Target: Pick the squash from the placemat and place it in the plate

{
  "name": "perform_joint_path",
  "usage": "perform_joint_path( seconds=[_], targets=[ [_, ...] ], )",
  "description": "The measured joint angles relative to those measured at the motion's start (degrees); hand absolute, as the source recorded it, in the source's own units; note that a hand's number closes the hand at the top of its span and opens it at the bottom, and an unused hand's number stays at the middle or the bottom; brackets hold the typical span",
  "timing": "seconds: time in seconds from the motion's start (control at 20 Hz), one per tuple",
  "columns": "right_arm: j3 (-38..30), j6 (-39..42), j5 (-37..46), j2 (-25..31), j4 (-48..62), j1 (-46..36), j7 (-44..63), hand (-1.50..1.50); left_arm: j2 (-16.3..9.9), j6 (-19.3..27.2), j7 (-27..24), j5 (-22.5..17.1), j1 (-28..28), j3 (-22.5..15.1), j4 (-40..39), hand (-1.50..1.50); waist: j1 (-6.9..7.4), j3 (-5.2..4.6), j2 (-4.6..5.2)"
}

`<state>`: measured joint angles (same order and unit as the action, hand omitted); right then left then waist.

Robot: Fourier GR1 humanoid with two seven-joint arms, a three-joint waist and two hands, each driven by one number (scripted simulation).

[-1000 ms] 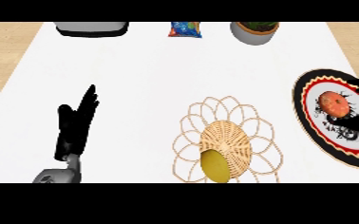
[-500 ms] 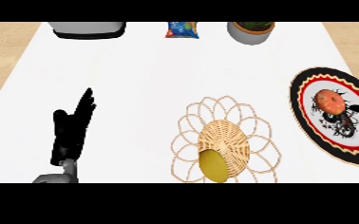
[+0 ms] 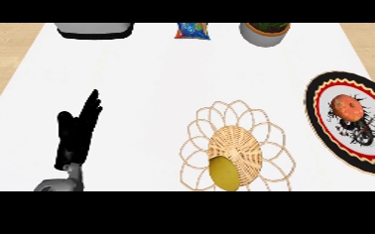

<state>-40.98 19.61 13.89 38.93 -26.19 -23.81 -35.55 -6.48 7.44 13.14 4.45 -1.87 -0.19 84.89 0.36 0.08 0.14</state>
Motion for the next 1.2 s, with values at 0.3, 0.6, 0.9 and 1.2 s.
perform_joint_path(
  seconds=[0.3,0.6,0.9,1.2],
  targets=[
    [2.3,-0.4,-1.0,0.3,3.5,0.4,-6.2,-1.5,0.8,-0.2,-1.1,0.6,0.6,-0.3,-0.3,0.0,0.15,0.0,0.02],
    [4.5,-4.6,-1.2,-0.4,5.5,0.0,-6.9,-1.5,1.0,-0.2,0.8,1.2,-0.1,-0.2,0.8,0.0,0.16,-0.03,0.01],
    [6.1,-8.7,-1.0,0.7,8.6,-1.4,-6.0,-1.5,1.3,0.0,-0.2,1.6,-1.2,0.4,-1.3,0.0,0.3,0.0,0.08],
    [7.0,-10.5,-1.4,2.4,11.1,-0.8,-7.2,-1.5,1.2,-0.6,0.4,1.6,-0.2,0.4,0.5,0.0,0.34,0.03,0.1]
  ],
)
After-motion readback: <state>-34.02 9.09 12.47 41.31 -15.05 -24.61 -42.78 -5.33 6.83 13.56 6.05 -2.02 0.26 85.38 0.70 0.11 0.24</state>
